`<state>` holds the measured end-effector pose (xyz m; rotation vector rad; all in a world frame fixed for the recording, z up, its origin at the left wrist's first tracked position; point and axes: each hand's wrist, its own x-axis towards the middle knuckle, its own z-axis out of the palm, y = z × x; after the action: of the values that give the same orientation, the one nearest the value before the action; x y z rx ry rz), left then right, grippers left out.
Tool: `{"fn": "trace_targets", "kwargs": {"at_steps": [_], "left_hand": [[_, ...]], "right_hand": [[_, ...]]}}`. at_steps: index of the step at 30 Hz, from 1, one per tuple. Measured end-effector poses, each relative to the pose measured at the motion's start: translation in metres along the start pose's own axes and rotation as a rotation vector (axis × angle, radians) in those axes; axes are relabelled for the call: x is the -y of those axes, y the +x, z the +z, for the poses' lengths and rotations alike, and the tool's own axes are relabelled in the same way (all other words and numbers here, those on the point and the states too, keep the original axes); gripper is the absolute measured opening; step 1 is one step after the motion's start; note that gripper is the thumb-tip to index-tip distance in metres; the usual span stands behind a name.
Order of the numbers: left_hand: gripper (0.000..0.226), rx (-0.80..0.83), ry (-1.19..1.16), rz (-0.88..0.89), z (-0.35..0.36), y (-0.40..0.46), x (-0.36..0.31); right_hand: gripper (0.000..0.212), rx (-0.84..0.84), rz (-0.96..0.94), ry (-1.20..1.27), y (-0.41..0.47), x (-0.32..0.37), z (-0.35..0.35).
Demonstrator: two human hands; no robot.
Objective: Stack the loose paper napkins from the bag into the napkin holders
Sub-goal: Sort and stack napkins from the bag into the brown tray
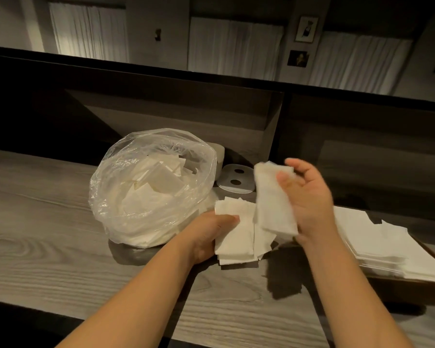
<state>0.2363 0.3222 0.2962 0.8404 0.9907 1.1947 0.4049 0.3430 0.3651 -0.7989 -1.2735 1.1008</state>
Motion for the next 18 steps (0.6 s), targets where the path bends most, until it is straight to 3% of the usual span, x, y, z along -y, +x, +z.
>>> {"fn": "trace_targets", "kwargs": {"at_steps": [3, 7, 11, 14, 16, 18], "left_hand": [[0.026, 0.027, -0.066, 0.001, 0.008, -0.002, -0.003], [0.061, 0.046, -0.251, -0.093, 0.011, -0.002, -0.005], [0.021, 0.069, -0.030, 0.005, 0.009, -0.007, -0.002], [0.022, 0.088, -0.067, 0.035, 0.006, -0.009, -0.003], [0.028, 0.119, -0.103, 0.047, 0.005, -0.010, -0.004], [0.031, 0.141, -0.115, 0.067, 0.005, -0.011, -0.006]], "right_hand": [[0.028, 0.057, 0.008, -0.372, -0.001, -0.025, 0.019], [0.036, 0.024, -0.034, -0.530, 0.000, -0.046, 0.023], [0.041, 0.011, -0.082, -0.527, -0.001, -0.044, 0.018], [0.035, -0.114, 0.144, -0.430, 0.011, -0.031, 0.007], [0.033, -0.037, 0.424, -0.432, 0.010, -0.024, 0.005], [0.027, 0.031, 0.509, -0.345, 0.006, -0.025, 0.004]]}}
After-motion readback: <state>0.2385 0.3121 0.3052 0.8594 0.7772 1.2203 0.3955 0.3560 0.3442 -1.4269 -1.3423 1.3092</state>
